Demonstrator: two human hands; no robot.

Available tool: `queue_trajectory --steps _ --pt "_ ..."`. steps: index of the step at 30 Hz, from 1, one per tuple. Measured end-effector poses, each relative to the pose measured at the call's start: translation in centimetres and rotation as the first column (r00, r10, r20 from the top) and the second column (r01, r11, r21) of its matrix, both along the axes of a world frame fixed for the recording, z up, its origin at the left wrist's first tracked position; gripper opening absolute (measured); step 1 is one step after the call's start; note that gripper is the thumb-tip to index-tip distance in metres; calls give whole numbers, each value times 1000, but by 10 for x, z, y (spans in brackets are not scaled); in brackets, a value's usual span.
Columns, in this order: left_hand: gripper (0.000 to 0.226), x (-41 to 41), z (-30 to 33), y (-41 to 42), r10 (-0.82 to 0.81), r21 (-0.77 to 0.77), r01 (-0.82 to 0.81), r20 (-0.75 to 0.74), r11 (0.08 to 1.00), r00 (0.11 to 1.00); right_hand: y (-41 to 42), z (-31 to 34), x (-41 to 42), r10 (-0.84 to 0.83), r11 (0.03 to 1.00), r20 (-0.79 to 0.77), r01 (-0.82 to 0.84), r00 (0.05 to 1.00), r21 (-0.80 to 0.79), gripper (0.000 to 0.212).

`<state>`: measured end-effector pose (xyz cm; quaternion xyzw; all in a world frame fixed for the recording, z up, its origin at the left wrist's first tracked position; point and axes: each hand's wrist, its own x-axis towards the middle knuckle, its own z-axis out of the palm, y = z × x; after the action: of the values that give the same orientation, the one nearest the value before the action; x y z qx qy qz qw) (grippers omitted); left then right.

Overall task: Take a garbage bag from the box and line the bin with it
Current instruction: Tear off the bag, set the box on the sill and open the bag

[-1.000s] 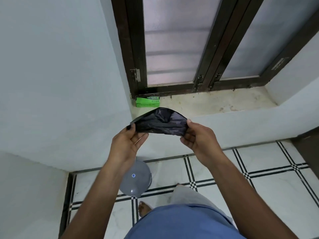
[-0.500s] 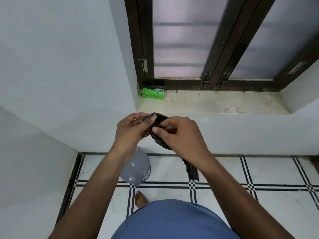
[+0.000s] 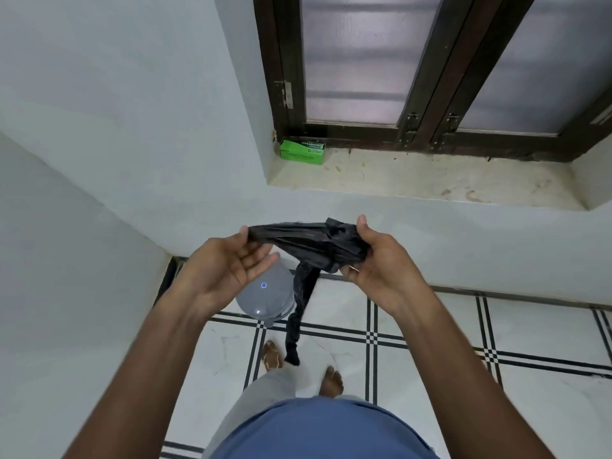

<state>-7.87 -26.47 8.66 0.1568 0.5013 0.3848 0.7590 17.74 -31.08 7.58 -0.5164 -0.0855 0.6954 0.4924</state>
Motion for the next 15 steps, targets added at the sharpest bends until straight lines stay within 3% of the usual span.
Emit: queue_trajectory --steps 2,4,6,10,12,14,15 --pt "24 1 3 1 115 -12 -115 67 993 991 -6 -7 4 24 1000 67 -25 997 11 44" --pt "27 0 8 5 166 19 -168 74 986 983 -10 -11 9 60 998 288 -68 956 15 48" --pt "31 2 16 6 93 91 -92 -3 992 996 -13 -16 10 67 997 522 -77 851 -2 48" --pt "41 9 29 7 -43 214 73 -142 974 989 -11 -20 6 38 999 665 -14 746 -41 37" --pt "34 3 33 7 -118 306 196 -256 932 959 -13 -16 -1 44 999 837 -47 546 -22 24" --pt "19 -6 38 8 -170 375 294 -330 879 929 -18 -3 -13 -39 985 949 -146 313 89 38" --pt "15 -10 41 8 -202 397 340 -349 852 915 -19 8 -23 -105 960 950 -219 296 174 50"
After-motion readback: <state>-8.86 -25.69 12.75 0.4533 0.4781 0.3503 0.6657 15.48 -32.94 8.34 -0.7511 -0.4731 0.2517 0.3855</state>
